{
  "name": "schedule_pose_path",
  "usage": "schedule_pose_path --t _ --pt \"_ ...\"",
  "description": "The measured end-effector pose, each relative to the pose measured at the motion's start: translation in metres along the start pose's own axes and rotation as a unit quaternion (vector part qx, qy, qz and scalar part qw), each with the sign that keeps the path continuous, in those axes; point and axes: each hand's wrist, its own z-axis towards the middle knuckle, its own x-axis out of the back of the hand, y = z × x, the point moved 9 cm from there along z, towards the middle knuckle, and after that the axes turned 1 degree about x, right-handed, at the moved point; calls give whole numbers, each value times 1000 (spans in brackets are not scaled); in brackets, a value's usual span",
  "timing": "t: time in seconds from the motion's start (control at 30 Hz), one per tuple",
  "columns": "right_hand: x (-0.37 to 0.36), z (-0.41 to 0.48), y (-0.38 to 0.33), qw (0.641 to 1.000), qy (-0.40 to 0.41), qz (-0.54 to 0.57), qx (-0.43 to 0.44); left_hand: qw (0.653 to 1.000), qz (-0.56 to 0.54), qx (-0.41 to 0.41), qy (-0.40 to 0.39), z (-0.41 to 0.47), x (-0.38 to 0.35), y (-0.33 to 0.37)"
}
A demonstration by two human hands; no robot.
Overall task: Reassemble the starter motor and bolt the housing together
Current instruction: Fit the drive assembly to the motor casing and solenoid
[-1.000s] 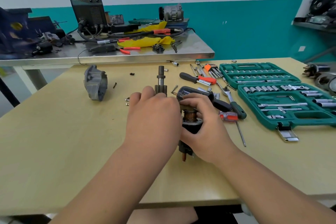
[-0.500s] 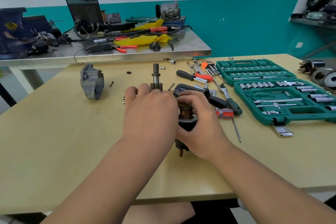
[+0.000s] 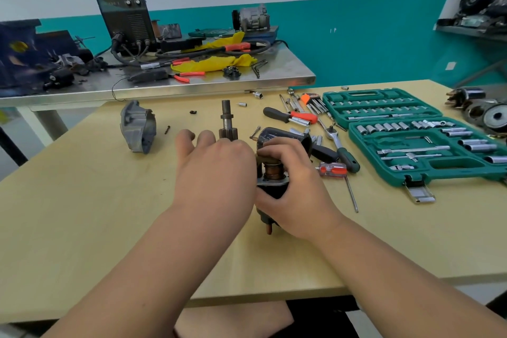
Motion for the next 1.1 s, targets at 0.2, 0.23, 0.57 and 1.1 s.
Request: schedule_pose_path --t 0.2,0.23,0.57,1.1 --pt "1 1 -5 1000 15 -10 17 1000 5 -7 4 0 1 11" --pt "1 0 -5 1000 14 -12 20 1000 4 -5 7 -1 3 12" --pt "-2 0 -4 1000 -1 -23 18 1000 8 7 -9 0 1 4" --pt "1 -4 -18 998 13 -24 50 999 -7 37 14 -11 -5 3"
